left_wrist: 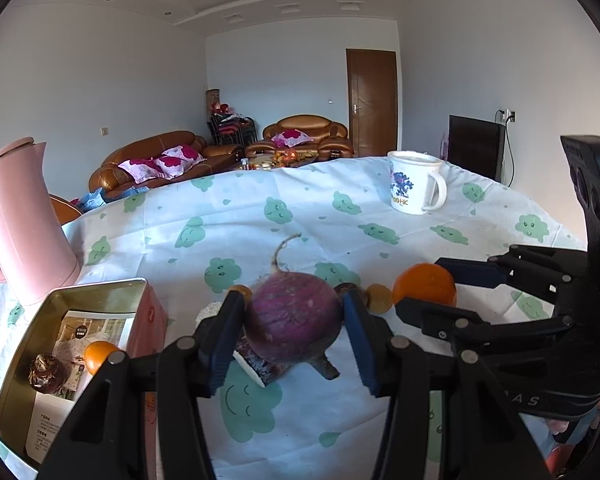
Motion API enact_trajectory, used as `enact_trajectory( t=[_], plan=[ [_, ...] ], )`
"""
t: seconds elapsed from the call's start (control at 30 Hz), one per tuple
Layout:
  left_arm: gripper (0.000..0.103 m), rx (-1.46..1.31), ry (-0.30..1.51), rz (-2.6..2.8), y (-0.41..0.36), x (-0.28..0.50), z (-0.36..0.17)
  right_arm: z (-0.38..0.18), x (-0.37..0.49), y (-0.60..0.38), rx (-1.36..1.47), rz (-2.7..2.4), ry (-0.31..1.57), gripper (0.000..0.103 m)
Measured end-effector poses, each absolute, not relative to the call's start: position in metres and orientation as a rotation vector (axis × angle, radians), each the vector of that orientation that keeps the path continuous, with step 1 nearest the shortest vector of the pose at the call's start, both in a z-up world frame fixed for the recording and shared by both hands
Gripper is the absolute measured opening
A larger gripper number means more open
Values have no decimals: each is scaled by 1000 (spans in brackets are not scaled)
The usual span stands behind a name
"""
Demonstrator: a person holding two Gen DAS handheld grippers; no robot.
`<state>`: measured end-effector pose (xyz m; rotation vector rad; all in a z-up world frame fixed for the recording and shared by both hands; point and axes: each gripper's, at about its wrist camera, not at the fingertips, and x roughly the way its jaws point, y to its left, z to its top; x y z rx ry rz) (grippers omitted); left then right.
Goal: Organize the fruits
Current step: 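Lift the purple turnip with the left gripper toward the tin while the right holds the orange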
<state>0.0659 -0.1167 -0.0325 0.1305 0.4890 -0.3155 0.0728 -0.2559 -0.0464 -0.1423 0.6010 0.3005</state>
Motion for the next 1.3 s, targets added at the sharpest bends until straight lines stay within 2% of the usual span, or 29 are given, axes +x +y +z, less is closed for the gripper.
enact_trajectory(
  t=[1.3],
  plan=[
    [53,125,383,-282,-111,46,-25,-28,39,-267,-105,308,396,49]
  ],
)
